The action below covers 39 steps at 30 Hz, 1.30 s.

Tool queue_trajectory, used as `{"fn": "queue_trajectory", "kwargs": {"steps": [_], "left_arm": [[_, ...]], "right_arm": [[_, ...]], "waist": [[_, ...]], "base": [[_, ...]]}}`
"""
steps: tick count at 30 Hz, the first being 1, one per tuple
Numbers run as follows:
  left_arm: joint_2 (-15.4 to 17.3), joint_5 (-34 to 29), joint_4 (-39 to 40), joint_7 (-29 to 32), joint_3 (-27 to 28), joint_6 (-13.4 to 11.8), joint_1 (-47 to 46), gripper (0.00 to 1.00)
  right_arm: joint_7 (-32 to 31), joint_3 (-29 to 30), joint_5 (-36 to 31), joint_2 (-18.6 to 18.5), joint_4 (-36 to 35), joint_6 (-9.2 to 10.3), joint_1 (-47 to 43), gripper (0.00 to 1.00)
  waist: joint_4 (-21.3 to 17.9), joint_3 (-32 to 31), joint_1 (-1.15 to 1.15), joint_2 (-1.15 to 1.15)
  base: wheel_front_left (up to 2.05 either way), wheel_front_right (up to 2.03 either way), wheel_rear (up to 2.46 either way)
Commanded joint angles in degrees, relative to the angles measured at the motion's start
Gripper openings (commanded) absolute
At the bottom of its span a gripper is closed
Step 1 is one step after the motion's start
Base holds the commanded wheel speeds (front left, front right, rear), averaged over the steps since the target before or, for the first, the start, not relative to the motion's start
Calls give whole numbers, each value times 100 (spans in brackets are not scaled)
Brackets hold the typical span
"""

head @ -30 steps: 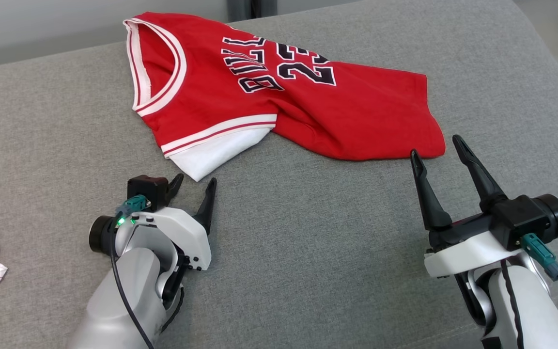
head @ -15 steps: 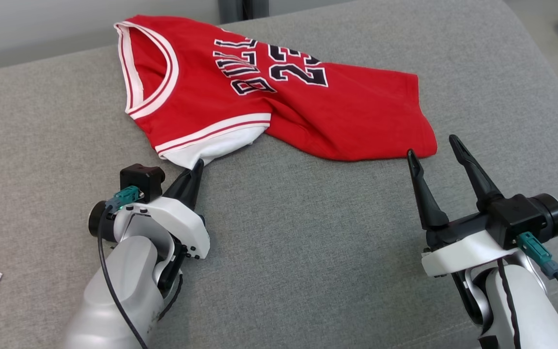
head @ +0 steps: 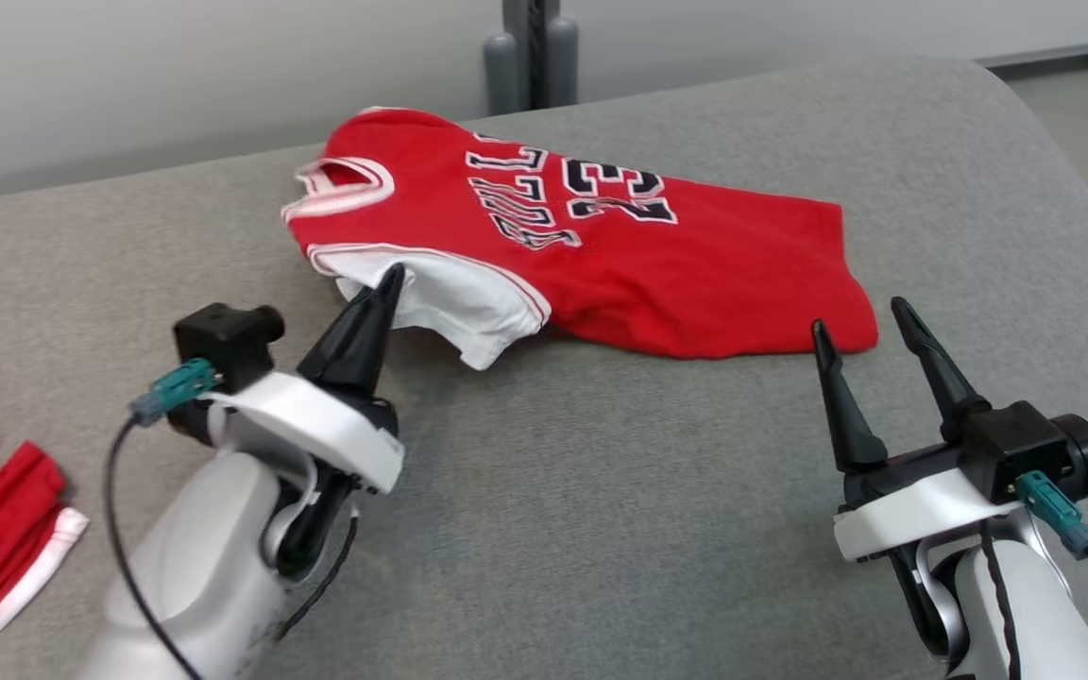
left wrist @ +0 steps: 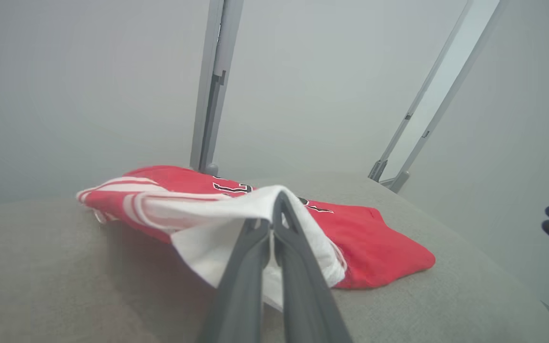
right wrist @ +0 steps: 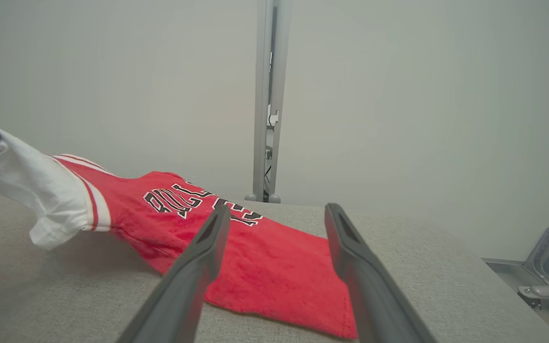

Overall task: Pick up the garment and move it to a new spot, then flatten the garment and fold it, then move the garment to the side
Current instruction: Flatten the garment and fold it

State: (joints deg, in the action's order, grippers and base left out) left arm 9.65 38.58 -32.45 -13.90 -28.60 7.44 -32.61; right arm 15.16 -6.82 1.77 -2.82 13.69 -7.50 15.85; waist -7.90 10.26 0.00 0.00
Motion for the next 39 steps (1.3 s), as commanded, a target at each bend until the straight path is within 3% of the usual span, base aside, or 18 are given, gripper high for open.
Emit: {"fn": "queue_trajectory", "kwargs": {"steps": [1, 8, 12, 18, 21, 22, 23, 24, 29, 39], "left_arm": [[194, 180, 242, 82, -16, 5, 154, 0], [782, 749, 1458, 632, 56, -65, 793, 0], [1044, 887, 2069, 883, 128, -305, 1229, 0], [1393, 1115, 2586, 1849, -150, -554, 1824, 0], [1599, 875, 2635, 2156, -316, -781, 1931, 0], [1616, 785, 2605, 2125, -296, -935, 1941, 6], [1600, 706, 2572, 2063, -271, -1070, 1947, 89], [1578, 622, 2552, 1984, -250, -1186, 1936, 100], [1438, 521, 2578, 1511, -25, -1460, 1828, 100], [909, 615, 2521, 251, 318, -1342, 1868, 100]], "right_arm": [[11, 27, 12, -17, 14, 2, -56, 100], [11, 182, 40, -23, 90, 2, -124, 100], [11, 230, 73, -22, 131, 2, -175, 100], [11, 242, 60, -22, 248, 2, -214, 100], [12, 219, 34, -22, 305, 2, -194, 100], [11, 214, 25, -21, 317, 2, -190, 100], [11, 208, 19, -23, 328, 2, -188, 100], [11, 200, 17, -22, 342, 2, -188, 100], [11, 312, -27, -22, 393, 2, -248, 100], [11, 1007, 216, -21, 667, 2, -627, 100]], "waist": [[113, -87, 0, 0], [391, -174, 0, 0], [548, -218, 0, 0], [732, -306, 0, 0], [777, -346, 0, 0], [785, -356, 0, 0], [788, -368, 0, 0], [788, -377, 0, 0], [759, -387, 0, 0], [609, -261, 0, 0]], "base": [[0, 0, 0], [0, 0, 0], [0, 0, 0], [0, 0, 0], [0, 0, 0], [0, 0, 0], [0, 0, 0], [0, 0, 0], [0, 0, 0], [0, 0, 0]]}}
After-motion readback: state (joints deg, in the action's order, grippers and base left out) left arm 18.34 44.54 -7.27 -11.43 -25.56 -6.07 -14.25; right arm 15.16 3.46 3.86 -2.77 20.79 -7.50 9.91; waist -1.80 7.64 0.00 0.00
